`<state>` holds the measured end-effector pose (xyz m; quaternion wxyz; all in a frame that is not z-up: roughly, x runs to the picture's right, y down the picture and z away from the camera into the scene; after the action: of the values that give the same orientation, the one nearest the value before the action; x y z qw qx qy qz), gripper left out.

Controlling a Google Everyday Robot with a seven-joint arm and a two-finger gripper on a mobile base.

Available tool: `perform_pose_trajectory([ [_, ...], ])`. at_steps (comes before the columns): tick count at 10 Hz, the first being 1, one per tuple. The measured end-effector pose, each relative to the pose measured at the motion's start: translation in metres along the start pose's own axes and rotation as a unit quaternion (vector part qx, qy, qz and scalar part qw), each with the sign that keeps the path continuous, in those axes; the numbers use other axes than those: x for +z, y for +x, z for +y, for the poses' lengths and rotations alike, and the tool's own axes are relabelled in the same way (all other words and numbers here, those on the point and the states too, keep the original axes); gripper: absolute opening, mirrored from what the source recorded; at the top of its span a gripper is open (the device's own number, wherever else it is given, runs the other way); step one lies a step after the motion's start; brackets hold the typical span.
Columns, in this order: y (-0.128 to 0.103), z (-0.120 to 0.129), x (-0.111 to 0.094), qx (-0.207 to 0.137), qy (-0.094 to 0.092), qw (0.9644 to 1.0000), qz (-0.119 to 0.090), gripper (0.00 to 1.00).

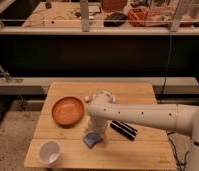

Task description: Wipe the white sponge on the table

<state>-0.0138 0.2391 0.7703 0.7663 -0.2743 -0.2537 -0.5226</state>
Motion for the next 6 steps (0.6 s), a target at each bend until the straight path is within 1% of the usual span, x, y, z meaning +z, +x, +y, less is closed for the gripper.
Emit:
perform_pose_trajectory([
  [6,0.0022,0.0034,-0.0008,-0.003,0.001,1.0000,-0.006,0.80],
])
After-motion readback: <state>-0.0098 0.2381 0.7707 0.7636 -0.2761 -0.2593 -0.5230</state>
